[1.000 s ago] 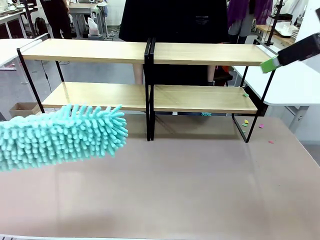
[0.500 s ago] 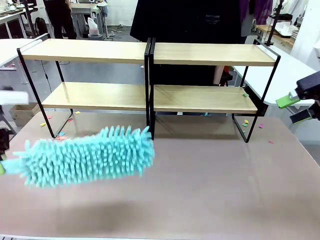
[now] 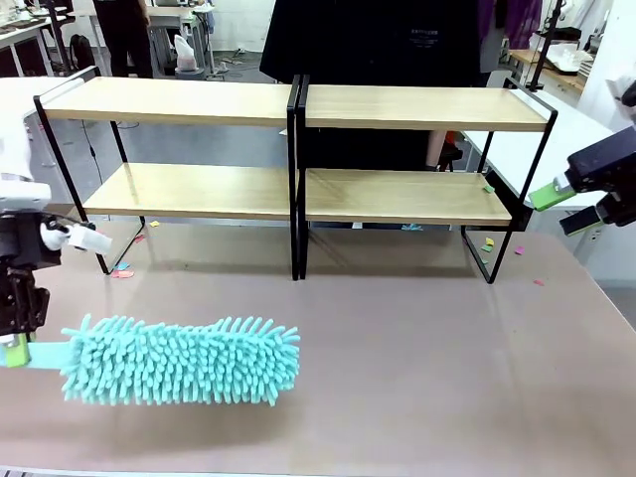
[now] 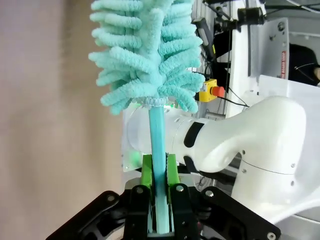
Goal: Clean the shelves.
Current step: Place the Duster on the table.
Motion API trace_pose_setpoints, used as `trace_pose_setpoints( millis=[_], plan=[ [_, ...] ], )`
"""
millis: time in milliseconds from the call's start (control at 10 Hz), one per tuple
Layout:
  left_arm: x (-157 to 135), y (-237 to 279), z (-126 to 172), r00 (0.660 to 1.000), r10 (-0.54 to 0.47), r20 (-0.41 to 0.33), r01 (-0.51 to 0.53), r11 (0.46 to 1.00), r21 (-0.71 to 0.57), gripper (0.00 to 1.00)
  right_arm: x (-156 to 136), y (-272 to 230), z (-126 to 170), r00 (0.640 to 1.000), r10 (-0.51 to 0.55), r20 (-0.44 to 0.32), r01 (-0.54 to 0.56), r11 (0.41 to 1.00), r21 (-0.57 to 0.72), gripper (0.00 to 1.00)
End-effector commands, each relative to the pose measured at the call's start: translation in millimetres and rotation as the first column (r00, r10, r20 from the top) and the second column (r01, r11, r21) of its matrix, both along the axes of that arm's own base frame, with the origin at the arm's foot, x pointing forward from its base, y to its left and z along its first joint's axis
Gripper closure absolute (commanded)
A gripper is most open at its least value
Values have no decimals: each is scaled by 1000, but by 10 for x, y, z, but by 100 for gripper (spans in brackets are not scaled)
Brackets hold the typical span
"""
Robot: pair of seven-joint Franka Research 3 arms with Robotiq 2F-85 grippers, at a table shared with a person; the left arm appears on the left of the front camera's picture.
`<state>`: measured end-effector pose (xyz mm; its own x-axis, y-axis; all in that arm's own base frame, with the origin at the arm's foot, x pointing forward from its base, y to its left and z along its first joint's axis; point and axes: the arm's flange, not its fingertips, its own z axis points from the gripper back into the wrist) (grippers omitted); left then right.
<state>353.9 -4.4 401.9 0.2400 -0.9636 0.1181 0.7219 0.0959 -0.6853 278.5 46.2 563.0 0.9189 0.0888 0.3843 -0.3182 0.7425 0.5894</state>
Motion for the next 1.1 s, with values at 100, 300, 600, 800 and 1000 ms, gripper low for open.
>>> trace_pose_setpoints(
  millis=[100, 300, 600, 800, 1000],
  plan=[
    [284, 35, 86, 997, 71, -5, -70, 997, 26, 88, 62, -31, -17, 1000, 2, 20, -2, 1000, 25, 0],
    [271, 49, 88, 994, 99, 48, -101, 994, 35, 29, 62, -31, -17, 1000, 2, 20, -2, 1000, 25, 0],
    [196, 64, 168, 986, 98, 137, -101, 995, 11, 25, 62, -31, -17, 1000, 2, 20, -2, 1000, 25, 0],
    [156, 105, 272, 964, 135, 227, -138, 990, -4, 4, 62, -31, -17, 1000, 2, 20, -2, 1000, 25, 0],
    [62, 253, 301, 904, 238, 354, -310, 937, 161, 0, 62, -31, -17, 1000, 2, 20, -2, 1000, 25, 0]
  ],
)
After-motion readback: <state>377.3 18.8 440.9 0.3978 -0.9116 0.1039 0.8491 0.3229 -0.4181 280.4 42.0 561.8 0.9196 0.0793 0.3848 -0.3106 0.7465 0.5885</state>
